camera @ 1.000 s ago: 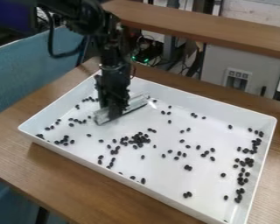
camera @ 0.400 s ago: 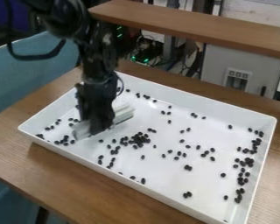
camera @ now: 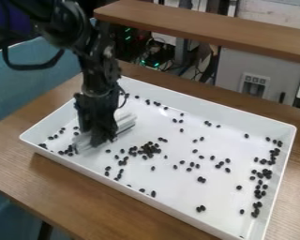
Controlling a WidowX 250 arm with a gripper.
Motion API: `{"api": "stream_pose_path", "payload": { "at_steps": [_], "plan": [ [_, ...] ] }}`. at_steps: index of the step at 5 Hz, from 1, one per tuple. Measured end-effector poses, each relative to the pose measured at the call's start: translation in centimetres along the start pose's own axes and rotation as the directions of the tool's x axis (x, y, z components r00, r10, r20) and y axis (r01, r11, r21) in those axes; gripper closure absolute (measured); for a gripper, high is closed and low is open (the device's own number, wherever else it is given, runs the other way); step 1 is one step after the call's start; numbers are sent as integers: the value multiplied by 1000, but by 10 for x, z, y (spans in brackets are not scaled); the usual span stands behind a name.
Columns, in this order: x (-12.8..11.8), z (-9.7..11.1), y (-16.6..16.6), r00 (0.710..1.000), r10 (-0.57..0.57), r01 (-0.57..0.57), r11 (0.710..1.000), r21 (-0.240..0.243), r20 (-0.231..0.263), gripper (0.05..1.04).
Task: Sweep into pile
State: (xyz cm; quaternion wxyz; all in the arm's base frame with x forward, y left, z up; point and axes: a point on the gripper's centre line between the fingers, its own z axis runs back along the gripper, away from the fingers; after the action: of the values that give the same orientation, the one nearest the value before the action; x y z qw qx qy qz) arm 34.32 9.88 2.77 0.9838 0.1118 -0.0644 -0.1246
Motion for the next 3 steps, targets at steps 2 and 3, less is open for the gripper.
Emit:
{"api": "stream_pose_path", "payload": {
  "at_steps": [2,3],
  "plan": [
    [5,-3,-34,999,25,-23,998,-63,27,704],
    [11,2,-62,998,29,-23,993,-117,47,704]
  ]
}}
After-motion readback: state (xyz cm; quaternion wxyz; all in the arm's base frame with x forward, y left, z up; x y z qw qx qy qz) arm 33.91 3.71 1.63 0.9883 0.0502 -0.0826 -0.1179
